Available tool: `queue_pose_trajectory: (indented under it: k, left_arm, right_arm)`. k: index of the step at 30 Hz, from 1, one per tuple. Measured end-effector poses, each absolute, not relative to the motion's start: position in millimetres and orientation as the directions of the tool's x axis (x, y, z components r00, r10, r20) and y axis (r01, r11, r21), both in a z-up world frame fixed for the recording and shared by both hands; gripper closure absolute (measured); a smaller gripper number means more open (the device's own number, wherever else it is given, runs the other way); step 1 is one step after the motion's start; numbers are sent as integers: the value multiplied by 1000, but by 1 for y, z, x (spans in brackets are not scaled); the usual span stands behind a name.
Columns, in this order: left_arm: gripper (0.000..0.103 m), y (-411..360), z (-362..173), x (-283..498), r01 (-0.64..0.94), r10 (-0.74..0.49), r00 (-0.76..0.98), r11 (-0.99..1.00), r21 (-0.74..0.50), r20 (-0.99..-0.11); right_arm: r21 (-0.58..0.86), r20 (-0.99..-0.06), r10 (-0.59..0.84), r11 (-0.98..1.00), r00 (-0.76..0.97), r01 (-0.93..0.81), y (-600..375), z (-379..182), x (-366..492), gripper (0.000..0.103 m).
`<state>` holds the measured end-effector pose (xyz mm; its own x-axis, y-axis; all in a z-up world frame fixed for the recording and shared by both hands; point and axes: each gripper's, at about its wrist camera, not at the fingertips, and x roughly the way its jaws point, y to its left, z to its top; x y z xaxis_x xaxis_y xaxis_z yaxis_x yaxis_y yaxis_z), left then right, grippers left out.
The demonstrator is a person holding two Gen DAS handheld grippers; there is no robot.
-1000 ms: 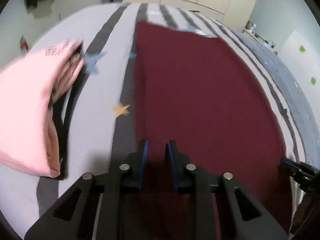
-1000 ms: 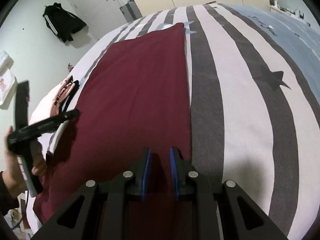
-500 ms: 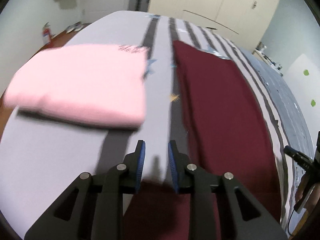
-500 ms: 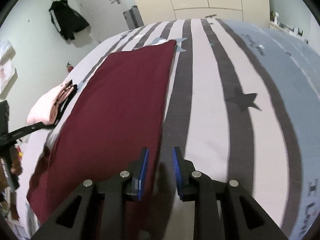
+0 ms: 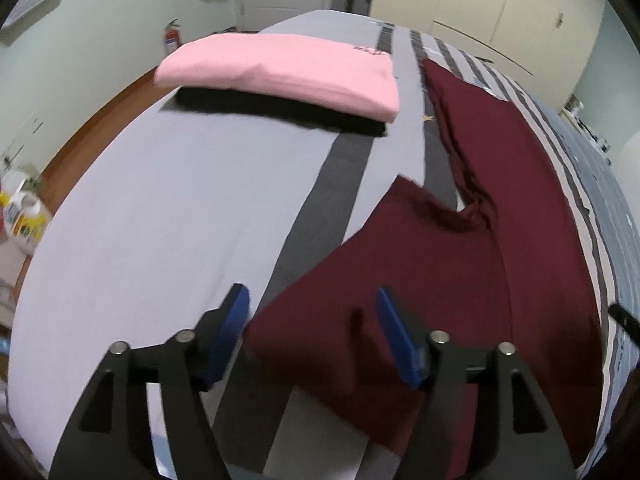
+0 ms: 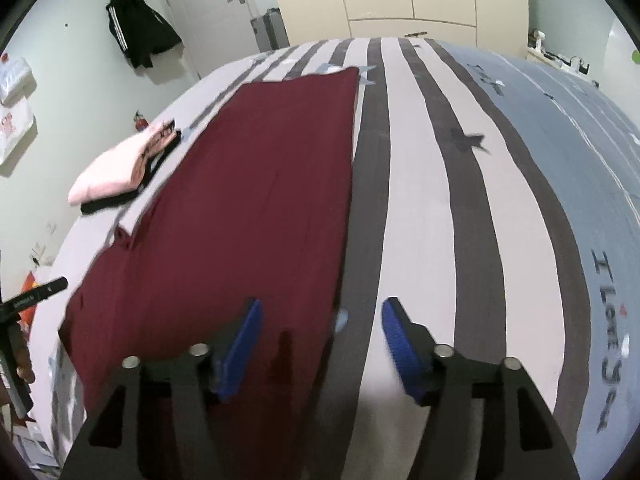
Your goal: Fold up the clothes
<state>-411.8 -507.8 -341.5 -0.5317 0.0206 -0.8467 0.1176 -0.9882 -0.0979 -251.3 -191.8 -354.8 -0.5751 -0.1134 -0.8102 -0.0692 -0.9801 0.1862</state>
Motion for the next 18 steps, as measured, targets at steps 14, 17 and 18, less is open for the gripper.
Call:
queue_pose_trajectory:
  k: [14, 17, 18]
  left_arm:
    - [34, -532, -394, -417, 187, 58, -496, -967, -172, -866]
    - [47, -523, -396, -415, 118, 63, -509, -983, -142, -858]
    - [61, -521, -396, -415, 96, 74, -514, -985, -143, -855]
  right_arm:
    - [189, -815, -75, -972, -575, -141, -213, -360, -201, 39]
    - [183, -813, -59, -971, -579, -157, -213, -359, -197, 39]
    - [181, -813, -54, -970, -579, -163, -213, -360, -196, 39]
